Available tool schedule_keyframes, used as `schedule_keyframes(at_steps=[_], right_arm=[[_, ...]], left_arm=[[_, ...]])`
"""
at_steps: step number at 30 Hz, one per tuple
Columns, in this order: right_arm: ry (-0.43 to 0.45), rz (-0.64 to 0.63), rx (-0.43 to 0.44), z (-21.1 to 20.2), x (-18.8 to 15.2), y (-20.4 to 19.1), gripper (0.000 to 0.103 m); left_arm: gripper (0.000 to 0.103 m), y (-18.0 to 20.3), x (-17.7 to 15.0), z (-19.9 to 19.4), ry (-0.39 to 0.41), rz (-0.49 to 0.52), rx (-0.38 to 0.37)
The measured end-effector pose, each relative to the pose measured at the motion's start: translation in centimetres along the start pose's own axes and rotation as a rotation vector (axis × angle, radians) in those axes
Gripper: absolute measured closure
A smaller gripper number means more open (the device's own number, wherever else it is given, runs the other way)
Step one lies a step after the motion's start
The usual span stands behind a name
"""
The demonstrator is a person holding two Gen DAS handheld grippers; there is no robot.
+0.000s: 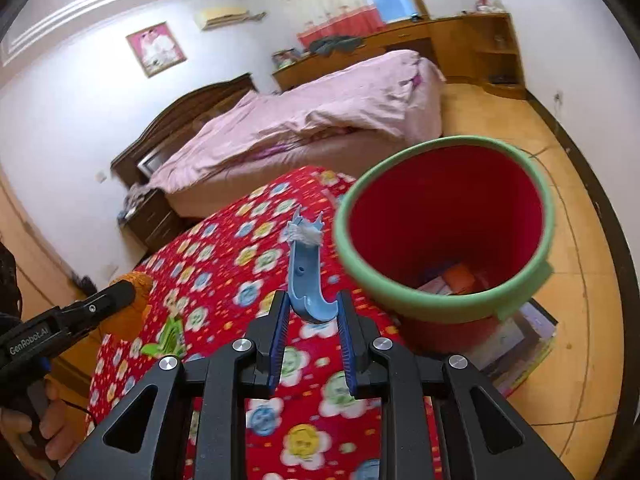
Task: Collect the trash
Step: 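Carry both items over the red bucket and open both tools to drop them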
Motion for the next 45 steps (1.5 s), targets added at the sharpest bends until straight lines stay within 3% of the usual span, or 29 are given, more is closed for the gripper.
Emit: schedule_keyframes(at_steps=[7, 17, 26, 28, 33, 45], right_arm=[[0.05, 0.091, -0.05, -1.3, 1.4, 5.1, 0.079], [0.052, 0.192, -0.101, -1.1, 2.3, 11.5, 0.079], [0.017, 0.204, -0.115, 0.0, 2.8, 13.9, 0.078], [0.01, 0.2, -0.116, 0.3, 2.9, 13.9, 0.078], [0.001, 0.236, -0.091, 0.7, 2.8, 14.6, 0.077], [0.013, 0.256, -0.053, -0.1, 2.5, 13.3, 0.075]], left_arm=[[0.085, 5.7, 1.1, 3.4, -0.019, 0.093, -0.029], [0.085, 10.7, 2.0, 10.6, -0.082, 0.133, -0.029], [0.084, 13.5, 2.4, 15.8, -0.142, 0.172, -0.021], [0.081, 13.9, 2.4, 16.5, -0.156, 0.181, -0.016], [0.06, 14.4, 2.3, 16.8, -0.153, 0.191, -0.01], [0.059, 13.5, 1.1, 14.1, -0.154, 0.18, -0.018]])
Point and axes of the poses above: each gripper's, at about its wrist camera, not at the fingertips, and z roughly the way its jaws point, y to its right, x to its top, the point moved 8 cm from there along z, roughly the way its jaws point, and after that the axes turned 10 degrees about x, right-handed, at the moved point
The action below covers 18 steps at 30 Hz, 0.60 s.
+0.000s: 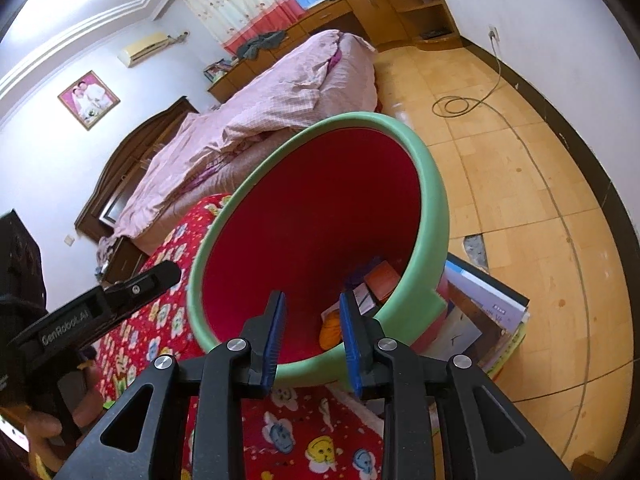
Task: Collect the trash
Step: 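Carry both items over the red bucket and open both tools to drop them, then move both open tools back over the quilt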
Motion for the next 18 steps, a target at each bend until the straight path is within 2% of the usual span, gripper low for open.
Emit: schedule_keyframes(at_steps=[5, 8, 10, 12, 16, 18], right_arm=[[0.009, -0.012, 0.003, -0.5, -0.3, -0.9, 0.072], [-0.002, -0.016, 0.014, -0.6, -0.7, -1.8, 0.065], [-0.007, -0.028, 0.021, -0.6, -1.1, -2.6, 0.058], [-0.015, -0.042, 0.026, -0.6, -1.5, -3.5, 0.053], [-0.032, -0.074, 0.042, -0.5, -2.5, -5.3, 0.045], [-0.039, -0.089, 0.042, -0.5, -3.0, -6.0, 0.041]], left_arm=[[0.059, -1.3, -0.8, -1.8, 0.01, -0.027, 0.02], [0.059, -2.6, -1.3, -2.9, 0.01, -0.059, 0.034], [0.057, -3.4, -1.6, -3.5, 0.015, -0.072, 0.041], [0.05, -4.4, -2.0, -4.1, 0.019, -0.087, 0.061], [0.048, -6.7, -3.1, -5.4, 0.032, -0.12, 0.106], [0.044, -7.6, -3.6, -6.0, 0.036, -0.133, 0.121]])
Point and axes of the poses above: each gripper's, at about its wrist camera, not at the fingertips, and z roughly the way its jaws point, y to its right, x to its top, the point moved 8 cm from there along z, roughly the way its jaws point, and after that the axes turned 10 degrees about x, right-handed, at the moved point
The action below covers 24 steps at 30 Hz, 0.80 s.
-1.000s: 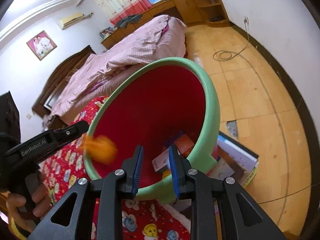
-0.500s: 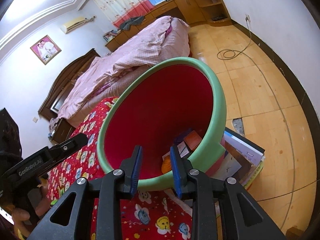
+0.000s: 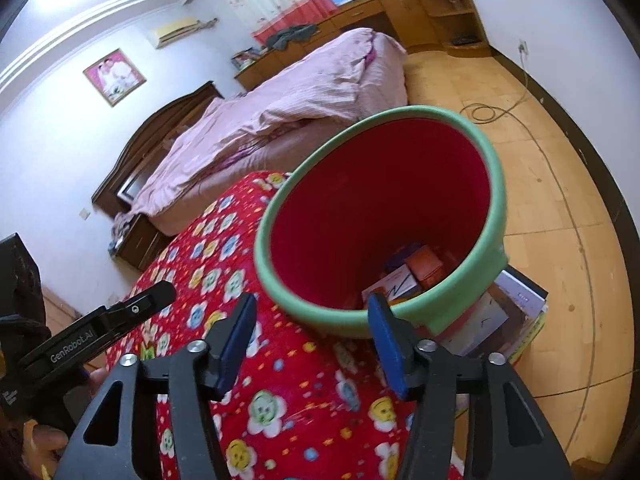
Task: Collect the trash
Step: 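Move both open tools back over the quilt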
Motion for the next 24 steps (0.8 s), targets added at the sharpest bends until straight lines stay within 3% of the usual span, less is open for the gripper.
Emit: schedule_keyframes(at_steps=[6, 19, 24], right_arm=[[-0.021, -0.027, 0.039, 0.1, -1.5, -2.6, 0.029], [-0.087, -0.107, 0.046, 2.6, -5.0, -7.1, 0.024], [-0.127, -0.137, 0.024, 4.4, -6.6, -7.6, 0.024]], left_arm=[[0.042, -3.3, -1.1, -2.0, 0.021, -0.034, 0.03], [0.035, -11.3, -3.7, -4.0, 0.039, -0.09, 0.15], [0.023, -13.9, -4.6, -3.6, 0.013, -0.098, 0.189]])
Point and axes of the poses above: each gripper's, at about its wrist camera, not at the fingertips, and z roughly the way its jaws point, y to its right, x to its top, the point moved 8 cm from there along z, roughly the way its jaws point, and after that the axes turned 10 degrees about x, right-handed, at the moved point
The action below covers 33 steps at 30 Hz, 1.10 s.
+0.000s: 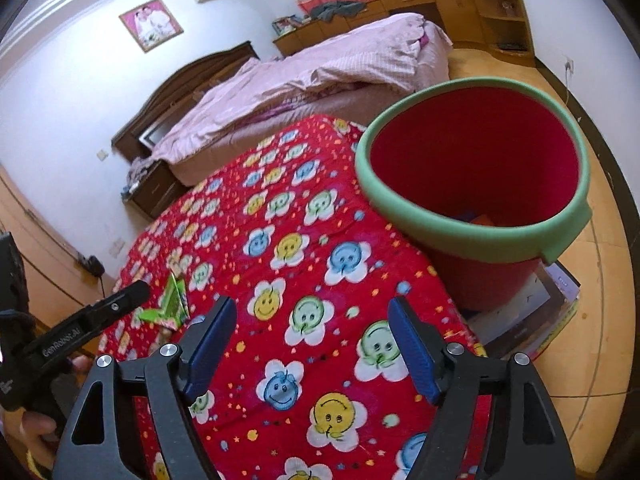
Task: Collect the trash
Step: 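Move both open tools back over the quilt, then grasp the green mosquito-coil box with the left tool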
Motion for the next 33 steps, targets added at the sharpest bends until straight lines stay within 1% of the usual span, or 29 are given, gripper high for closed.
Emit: schedule_keyframes(at_steps=[2, 7, 16, 20, 23, 25, 29, 33], right_arm=[[-0.02, -0.002, -0.006, 0.8, -0.4, -0.1, 0.024], [-0.049, -0.001, -0.021, 2.0, -1.2, 0.2, 0.024], [-0.047, -0.017, -0.024, 2.0, -1.2, 0.3, 0.024], [-0.052, -0.027, -0.027, 2.2, -1.2, 0.2, 0.024], [-0.053, -0.036, -0.033, 2.4, -1.1, 0.1, 0.024], [-0.054, -0.04, -0.037, 2.5, -1.1, 0.1, 0.024], [-0.054, -0.042, -0.042, 2.6, -1.2, 0.0, 0.024], [-0.058, -0.043, -0.046, 2.7, -1.2, -0.1, 0.024]], left_arm=[[0.02, -0.5, -0.4, 0.5, -0.007, 0.016, 0.018], [0.02, -0.8, -1.1, 1.6, -0.018, 0.061, 0.039], [0.02, -0.8, -2.1, 5.1, -0.076, 0.129, 0.084], [0.02, -1.5, -2.3, 6.6, -0.104, 0.101, 0.083], [0.02, -1.8, -2.0, 6.9, -0.088, 0.088, 0.08], [0.022, -1.9, -1.9, 7.0, -0.079, 0.084, 0.083], [0.037, -1.7, -1.7, 6.7, -0.058, 0.097, 0.073], [0.038, -2.1, -1.4, 6.4, -0.058, 0.065, 0.049]])
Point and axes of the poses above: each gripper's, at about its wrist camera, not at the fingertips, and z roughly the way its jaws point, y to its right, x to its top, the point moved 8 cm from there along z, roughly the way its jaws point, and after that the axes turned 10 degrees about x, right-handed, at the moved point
